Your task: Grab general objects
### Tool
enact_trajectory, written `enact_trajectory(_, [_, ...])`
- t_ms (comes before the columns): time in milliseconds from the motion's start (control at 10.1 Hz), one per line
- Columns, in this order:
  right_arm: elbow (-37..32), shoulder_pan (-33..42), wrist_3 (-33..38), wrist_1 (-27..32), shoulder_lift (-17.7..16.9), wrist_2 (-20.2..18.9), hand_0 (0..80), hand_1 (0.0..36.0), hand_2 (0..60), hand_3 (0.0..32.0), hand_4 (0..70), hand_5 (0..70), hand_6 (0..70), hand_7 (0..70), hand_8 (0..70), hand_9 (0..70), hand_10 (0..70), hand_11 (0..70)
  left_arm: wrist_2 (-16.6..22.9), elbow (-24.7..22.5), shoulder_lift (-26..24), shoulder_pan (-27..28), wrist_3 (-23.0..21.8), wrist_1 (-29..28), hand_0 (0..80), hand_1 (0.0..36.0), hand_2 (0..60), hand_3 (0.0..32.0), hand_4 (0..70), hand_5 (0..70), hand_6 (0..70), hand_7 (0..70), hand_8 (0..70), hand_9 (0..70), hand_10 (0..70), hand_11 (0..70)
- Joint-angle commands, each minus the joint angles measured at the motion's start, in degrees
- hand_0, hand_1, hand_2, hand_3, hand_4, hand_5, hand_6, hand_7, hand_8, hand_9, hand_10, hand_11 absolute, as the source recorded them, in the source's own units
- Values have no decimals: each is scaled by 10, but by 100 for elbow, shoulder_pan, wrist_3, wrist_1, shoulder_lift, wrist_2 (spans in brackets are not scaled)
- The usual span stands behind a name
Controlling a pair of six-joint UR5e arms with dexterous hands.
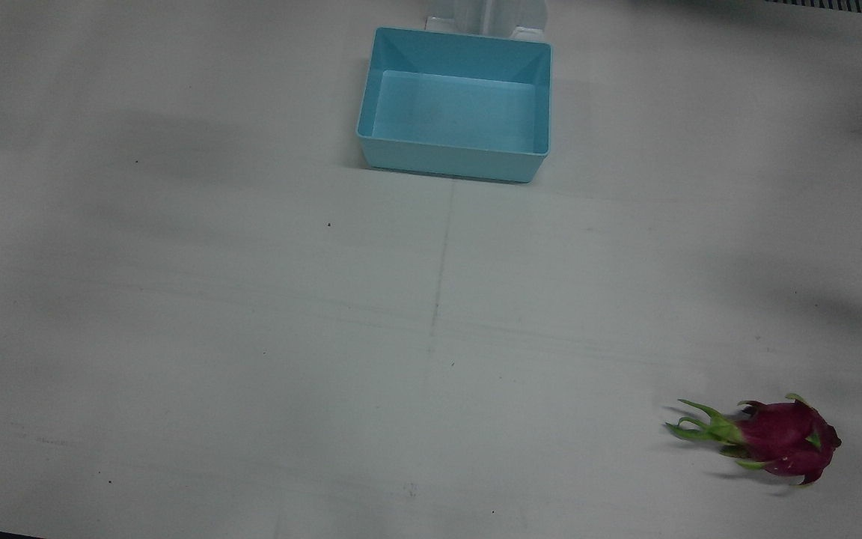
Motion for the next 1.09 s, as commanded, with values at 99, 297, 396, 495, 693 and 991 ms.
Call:
enact_trajectory(99, [0, 0, 0, 0, 0, 0, 0, 0, 0, 0, 0, 0, 0, 0, 0, 0, 0, 0, -521, -13, 355, 582, 162, 14, 642, 250, 0, 320, 0, 42, 0, 64, 0, 0, 35, 82])
enact_trajectory(297, [0, 0, 0, 0, 0, 0, 0, 0, 0, 0, 0, 0, 0, 0, 0, 0, 0, 0, -940, 22, 417, 1019, 162, 250, 641, 242, 0, 314, 0, 19, 0, 55, 2, 0, 25, 65])
enact_trajectory(396, [0, 0, 0, 0, 0, 0, 0, 0, 0, 0, 0, 0, 0, 0, 0, 0, 0, 0, -1430, 48, 417, 1405, 153, 374, 646, 244, 0, 262, 0, 28, 0, 64, 6, 0, 17, 54])
enact_trajectory(495, [0, 0, 0, 0, 0, 0, 0, 0, 0, 0, 0, 0, 0, 0, 0, 0, 0, 0, -1809, 57, 417, 1757, 153, 497, 644, 245, 0, 182, 0, 48, 0, 75, 7, 1, 16, 52])
enact_trajectory(693, [0, 0, 0, 0, 0, 0, 0, 0, 0, 0, 0, 0, 0, 0, 0, 0, 0, 0, -2111, 22, 417, 1892, 144, 533, 590, 220, 0, 160, 0, 75, 0, 101, 11, 6, 44, 88])
enact_trajectory(991, [0, 0, 0, 0, 0, 0, 0, 0, 0, 0, 0, 0, 0, 0, 0, 0, 0, 0, -2322, 92, 347, 1892, 144, 612, 579, 223, 0, 244, 0, 74, 0, 89, 16, 3, 51, 99])
